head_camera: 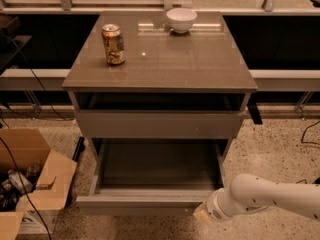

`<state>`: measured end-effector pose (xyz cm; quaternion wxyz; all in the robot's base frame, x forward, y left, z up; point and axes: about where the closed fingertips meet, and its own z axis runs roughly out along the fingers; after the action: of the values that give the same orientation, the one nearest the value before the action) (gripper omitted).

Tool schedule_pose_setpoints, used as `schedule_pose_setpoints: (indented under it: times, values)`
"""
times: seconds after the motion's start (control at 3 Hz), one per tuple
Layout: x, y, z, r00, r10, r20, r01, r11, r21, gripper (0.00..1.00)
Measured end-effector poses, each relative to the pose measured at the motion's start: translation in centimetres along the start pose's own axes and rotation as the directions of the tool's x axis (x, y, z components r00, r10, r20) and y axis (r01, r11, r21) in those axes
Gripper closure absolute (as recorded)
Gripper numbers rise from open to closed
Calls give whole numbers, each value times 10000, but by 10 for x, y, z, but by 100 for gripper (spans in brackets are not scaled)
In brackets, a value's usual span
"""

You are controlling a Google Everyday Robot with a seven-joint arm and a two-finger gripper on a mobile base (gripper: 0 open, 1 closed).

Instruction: Close middle drawer

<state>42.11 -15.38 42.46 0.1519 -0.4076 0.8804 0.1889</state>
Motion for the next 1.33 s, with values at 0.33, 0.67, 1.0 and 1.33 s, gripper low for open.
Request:
schedule_pose_setpoints:
  times: [0.33,0.67,1.0,1.33]
  values:
    - [0,0,0,10000,0,0,0,10000,0,100]
    - [-20,-24,10,9996,-102,259,99,9999,107,100]
    - [-22,-27,10,9995,-113,286,110,9999,118,100]
    - [-34,-52,16,9988,-59,482,47,9997,248,82]
